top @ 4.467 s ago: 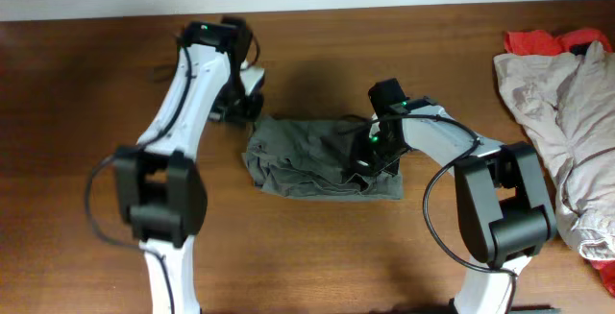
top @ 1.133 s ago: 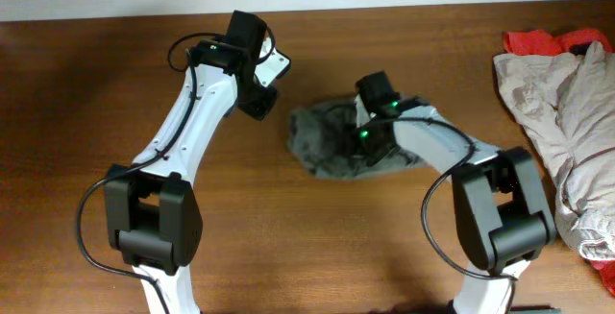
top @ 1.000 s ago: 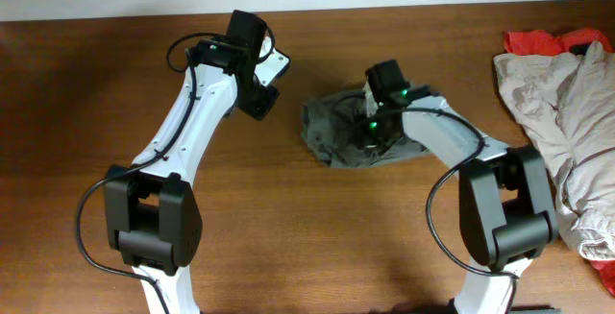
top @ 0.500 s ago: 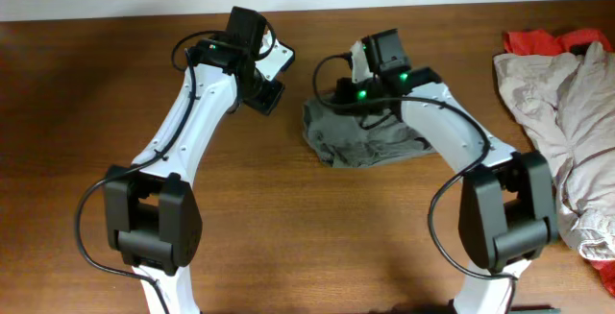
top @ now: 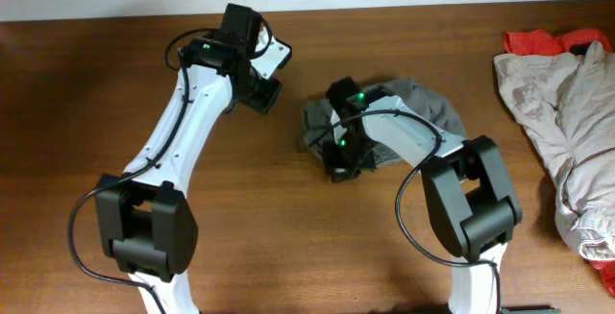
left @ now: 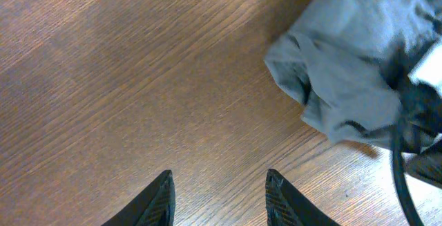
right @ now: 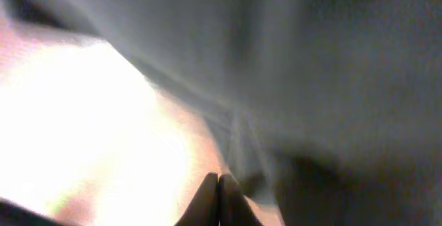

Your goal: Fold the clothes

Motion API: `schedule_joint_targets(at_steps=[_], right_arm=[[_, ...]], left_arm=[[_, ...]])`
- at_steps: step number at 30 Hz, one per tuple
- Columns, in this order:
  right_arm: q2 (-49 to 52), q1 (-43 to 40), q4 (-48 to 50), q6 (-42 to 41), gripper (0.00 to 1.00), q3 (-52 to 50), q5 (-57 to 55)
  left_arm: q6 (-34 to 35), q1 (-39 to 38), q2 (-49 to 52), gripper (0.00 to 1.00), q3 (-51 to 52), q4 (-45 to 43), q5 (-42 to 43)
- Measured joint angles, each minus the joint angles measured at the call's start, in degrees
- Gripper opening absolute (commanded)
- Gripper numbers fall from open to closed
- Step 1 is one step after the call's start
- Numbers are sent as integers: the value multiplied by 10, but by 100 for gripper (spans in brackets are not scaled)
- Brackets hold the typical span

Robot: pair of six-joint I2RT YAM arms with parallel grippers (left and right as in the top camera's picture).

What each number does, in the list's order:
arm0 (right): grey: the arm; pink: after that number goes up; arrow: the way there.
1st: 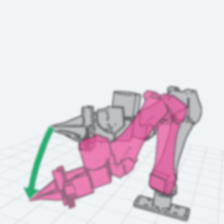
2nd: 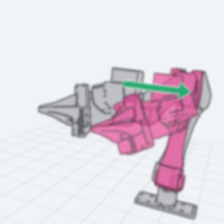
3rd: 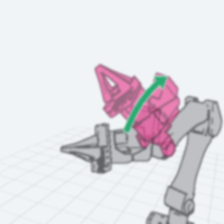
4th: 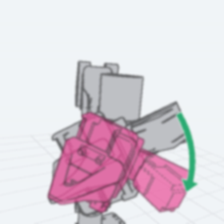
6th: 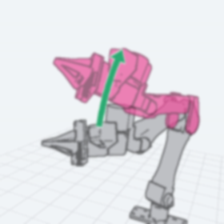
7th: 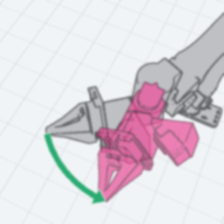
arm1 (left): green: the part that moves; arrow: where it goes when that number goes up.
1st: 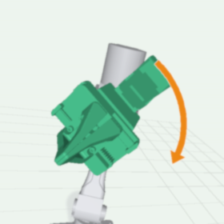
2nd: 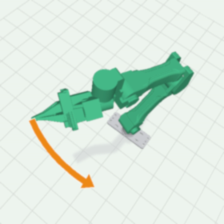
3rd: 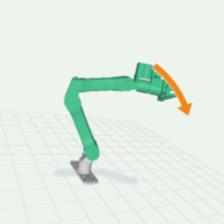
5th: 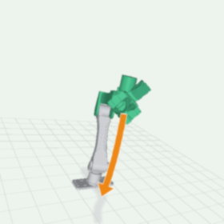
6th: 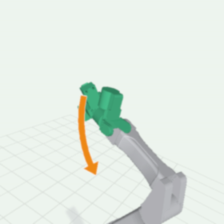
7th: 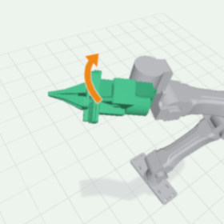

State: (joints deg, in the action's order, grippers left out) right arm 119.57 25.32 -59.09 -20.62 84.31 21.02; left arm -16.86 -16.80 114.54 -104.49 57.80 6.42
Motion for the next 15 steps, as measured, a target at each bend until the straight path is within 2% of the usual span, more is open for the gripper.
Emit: schedule_joint_targets(at_steps=[4,9,15], right_arm=[[-22,31,-31,21,4,-2,-46],[-104,63,51,31,4,-3,-92],[-177,23,147,26,4,-1,-107]], left_arm=[[0,10,-2,42,0,0,0],[0,29,-2,43,0,6,0],[0,36,-2,43,0,21,-2]])
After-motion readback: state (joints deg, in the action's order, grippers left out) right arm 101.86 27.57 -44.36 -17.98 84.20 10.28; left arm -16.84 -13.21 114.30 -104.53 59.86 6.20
